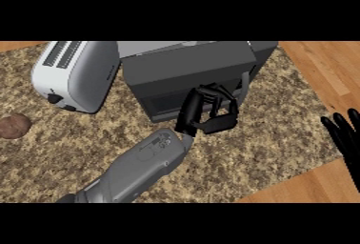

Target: Pick up the milk, place it into the microwave and close the microwave

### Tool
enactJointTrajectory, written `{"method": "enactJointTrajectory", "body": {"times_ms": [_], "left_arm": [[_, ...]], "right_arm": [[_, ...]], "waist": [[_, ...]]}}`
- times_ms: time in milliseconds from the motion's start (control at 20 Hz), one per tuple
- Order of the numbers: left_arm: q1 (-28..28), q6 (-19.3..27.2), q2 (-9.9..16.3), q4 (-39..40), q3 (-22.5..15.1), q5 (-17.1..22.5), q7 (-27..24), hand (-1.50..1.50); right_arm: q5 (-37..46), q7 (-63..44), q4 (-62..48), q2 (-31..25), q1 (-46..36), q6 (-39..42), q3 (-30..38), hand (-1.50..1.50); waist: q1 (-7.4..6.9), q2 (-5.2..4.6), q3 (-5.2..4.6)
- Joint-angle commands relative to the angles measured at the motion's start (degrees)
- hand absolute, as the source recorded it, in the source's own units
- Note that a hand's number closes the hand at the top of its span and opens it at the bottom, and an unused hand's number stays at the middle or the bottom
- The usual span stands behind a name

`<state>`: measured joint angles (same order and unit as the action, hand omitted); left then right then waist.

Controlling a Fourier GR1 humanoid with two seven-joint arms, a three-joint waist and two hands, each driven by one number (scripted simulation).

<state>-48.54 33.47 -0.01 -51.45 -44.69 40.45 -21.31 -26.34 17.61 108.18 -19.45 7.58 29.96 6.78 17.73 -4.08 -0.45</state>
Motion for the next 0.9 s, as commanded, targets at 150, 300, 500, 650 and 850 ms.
{"method": "enactJointTrajectory", "body": {"times_ms": [150, 300, 500, 650, 850], "left_arm": [[-4.53, -0.51, 0.01, 4.77, 3.66, 4.65, -3.69, 1.50], [-5.38, -1.63, 0.01, 6.29, 4.00, 5.76, -5.21, 1.50], [-6.08, -0.96, 0.01, 6.97, 4.02, 7.17, -6.84, 1.50], [-5.70, -1.99, 0.01, 7.85, 3.45, 7.61, -8.74, 1.50], [-5.85, -1.82, 0.01, 8.43, 3.70, 9.45, -9.69, 1.50]], "right_arm": [[-2.62, -2.19, 1.79, -1.91, -1.09, 0.42, 0.80, -1.50], [-3.47, -2.55, 2.39, -2.78, -2.46, 0.63, 1.33, -1.50], [-4.61, -3.82, 2.90, -3.41, -2.59, 0.59, 1.30, -1.50], [-5.86, -4.66, 3.64, -4.11, -3.33, 0.60, 1.57, -1.50], [-7.40, -5.63, 4.17, -4.52, -3.59, 0.22, 1.92, -1.50]], "waist": [[1.79, -0.68, 0.07], [1.60, -0.99, 0.10], [2.40, -0.98, 0.17], [2.13, -1.16, 0.14], [2.77, -1.23, 0.15]]}}
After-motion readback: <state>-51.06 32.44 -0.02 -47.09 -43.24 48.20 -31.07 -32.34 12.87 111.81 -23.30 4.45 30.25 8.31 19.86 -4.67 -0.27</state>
